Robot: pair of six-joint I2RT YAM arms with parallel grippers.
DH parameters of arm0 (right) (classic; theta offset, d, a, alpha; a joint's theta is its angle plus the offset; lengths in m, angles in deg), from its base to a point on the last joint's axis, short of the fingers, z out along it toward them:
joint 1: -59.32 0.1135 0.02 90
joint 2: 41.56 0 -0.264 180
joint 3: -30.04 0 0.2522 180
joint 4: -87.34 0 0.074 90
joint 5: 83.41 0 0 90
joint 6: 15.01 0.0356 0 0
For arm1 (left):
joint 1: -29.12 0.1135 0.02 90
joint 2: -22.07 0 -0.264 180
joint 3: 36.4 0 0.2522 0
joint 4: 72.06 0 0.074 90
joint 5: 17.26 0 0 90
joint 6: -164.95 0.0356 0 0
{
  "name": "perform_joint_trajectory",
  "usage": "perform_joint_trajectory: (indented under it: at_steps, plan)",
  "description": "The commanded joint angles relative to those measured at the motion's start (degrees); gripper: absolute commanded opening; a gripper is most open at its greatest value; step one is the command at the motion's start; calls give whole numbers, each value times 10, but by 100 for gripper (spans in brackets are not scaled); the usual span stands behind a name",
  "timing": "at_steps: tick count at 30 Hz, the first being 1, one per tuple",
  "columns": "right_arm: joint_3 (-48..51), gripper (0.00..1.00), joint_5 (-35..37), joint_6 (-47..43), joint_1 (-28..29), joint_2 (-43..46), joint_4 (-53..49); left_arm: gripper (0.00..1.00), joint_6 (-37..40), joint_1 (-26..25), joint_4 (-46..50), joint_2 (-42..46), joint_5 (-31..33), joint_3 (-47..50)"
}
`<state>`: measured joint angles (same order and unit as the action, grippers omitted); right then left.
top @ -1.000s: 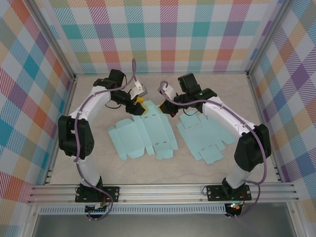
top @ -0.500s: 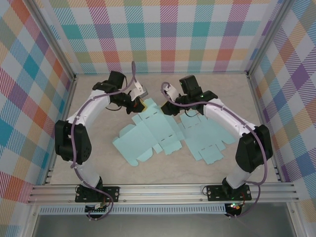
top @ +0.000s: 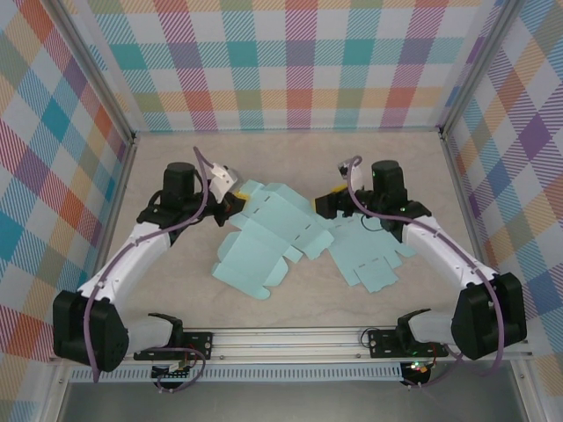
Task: Fold the paper box
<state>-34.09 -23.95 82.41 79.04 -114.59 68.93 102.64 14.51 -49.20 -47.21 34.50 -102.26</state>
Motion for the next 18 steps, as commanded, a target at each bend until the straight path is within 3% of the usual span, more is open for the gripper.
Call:
perform_joint_trajectory:
  at_steps: [1,4,11,18]
  plan:
    - [55,90,-25,52,0,27,103,0,-41,-2,-104,40,15,36]
    - [101,92,1,73,-2,41,134,0,-44,-1,-112,55,19,50]
    - [188,95,-15,109,-3,51,217,0,-51,-2,-129,51,19,57]
    - [210,95,32,100,-4,23,247,0,-54,-2,-139,49,19,60]
